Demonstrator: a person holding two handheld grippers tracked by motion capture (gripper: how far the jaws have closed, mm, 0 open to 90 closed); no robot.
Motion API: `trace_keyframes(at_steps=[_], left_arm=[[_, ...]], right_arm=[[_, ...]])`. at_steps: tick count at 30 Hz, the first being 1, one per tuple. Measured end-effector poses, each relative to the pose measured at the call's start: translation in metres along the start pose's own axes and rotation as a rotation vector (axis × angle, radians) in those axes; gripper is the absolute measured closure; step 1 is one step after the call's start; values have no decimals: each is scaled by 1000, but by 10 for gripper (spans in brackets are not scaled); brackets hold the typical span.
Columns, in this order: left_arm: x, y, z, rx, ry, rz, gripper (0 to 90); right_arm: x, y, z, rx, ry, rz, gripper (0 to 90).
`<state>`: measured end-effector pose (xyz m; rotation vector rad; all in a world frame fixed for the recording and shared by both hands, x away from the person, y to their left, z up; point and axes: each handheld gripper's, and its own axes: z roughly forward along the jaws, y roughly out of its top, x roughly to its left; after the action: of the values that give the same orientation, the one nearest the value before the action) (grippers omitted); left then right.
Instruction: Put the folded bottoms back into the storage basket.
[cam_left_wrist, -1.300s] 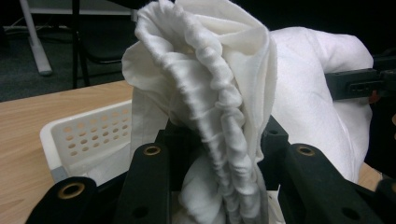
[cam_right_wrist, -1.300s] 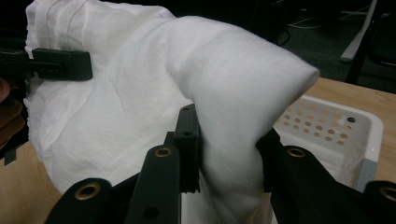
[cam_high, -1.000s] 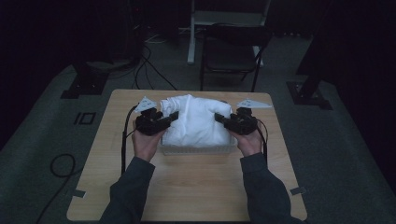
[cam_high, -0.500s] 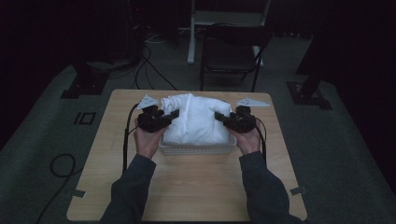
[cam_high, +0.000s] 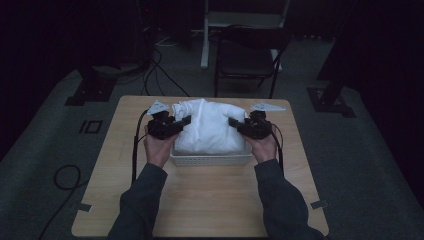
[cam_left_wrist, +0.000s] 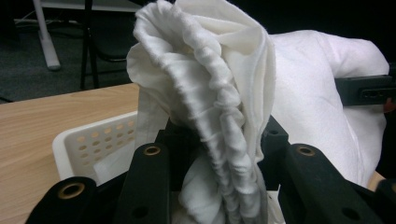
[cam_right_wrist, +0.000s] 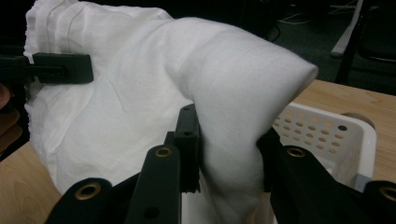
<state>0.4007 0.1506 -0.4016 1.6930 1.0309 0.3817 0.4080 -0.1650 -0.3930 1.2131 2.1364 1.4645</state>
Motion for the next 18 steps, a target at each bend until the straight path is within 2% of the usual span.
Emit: trace_keyframes(at_steps=[18], left_arm=[[4,7,18,22,14,11,651]], right_arm=[[-13,3,8,8,-11,26,716]])
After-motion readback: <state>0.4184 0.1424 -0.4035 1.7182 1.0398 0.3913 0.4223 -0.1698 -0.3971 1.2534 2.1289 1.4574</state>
